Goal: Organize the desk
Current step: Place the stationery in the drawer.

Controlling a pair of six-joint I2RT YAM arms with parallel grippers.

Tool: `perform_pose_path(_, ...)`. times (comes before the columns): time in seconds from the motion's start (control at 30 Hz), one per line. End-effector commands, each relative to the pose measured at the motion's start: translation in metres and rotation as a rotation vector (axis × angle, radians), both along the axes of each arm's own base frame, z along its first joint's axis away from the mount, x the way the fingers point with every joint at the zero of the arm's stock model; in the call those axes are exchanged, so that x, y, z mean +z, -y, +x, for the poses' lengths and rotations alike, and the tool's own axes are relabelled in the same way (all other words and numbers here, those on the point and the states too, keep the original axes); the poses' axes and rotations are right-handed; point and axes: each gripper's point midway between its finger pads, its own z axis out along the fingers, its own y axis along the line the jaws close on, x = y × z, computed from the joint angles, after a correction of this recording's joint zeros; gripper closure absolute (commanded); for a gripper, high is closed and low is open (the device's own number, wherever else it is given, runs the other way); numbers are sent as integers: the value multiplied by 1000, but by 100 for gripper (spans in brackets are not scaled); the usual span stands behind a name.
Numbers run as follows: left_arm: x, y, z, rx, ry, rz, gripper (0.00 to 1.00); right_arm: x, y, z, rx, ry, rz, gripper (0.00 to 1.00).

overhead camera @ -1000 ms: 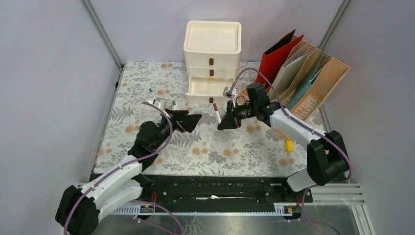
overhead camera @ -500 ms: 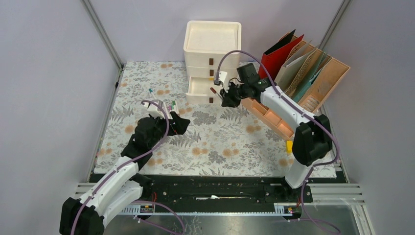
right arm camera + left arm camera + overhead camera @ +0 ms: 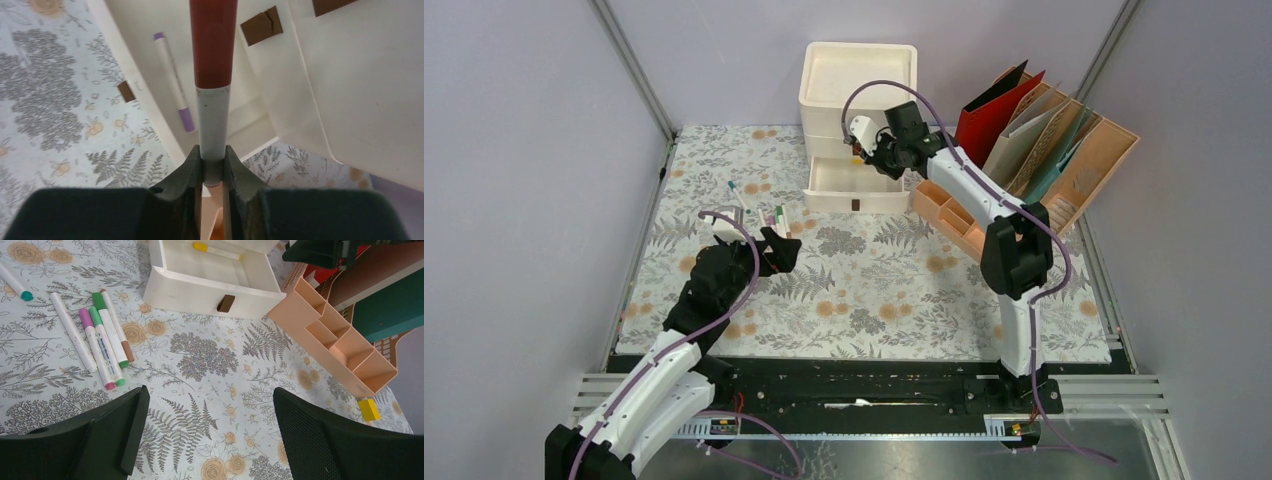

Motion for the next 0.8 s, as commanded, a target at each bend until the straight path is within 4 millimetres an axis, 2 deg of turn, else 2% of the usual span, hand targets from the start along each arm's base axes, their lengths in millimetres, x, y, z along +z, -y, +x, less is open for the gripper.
perform_pose_path(0.0,10,-7,4,38,33,6,1,4,3,26,-55,76,-64,79)
perform_pose_path(0.1,10,-7,4,39,34,2,1,1,2,29,-74,68,-58,59)
perform_pose_path(0.2,8,-7,5,38,32,0,1,3,0,27,-89,54,-32,46)
perform_pose_path(0.27,8,-6,5,39,32,-2,1,8,-2,24,-93,44,-5,40)
perform_pose_path(0.37,9,-6,7,40,34,-6,1,21,-7,12,-83,18,51,37)
perform_pose_path(0.43,9,-6,10,47,37,-14,1,31,-10,-1,-68,-8,98,36)
perform_pose_path(0.53,10,-10,17,73,31,-39,1,48,-13,-31,-30,-55,175,34)
perform_pose_path(0.63,9,-13,26,88,23,-78,1,67,-11,-69,13,-95,244,31)
perform_pose_path(0.77,5,-10,39,65,-4,-134,1,74,1,-119,63,-142,292,29)
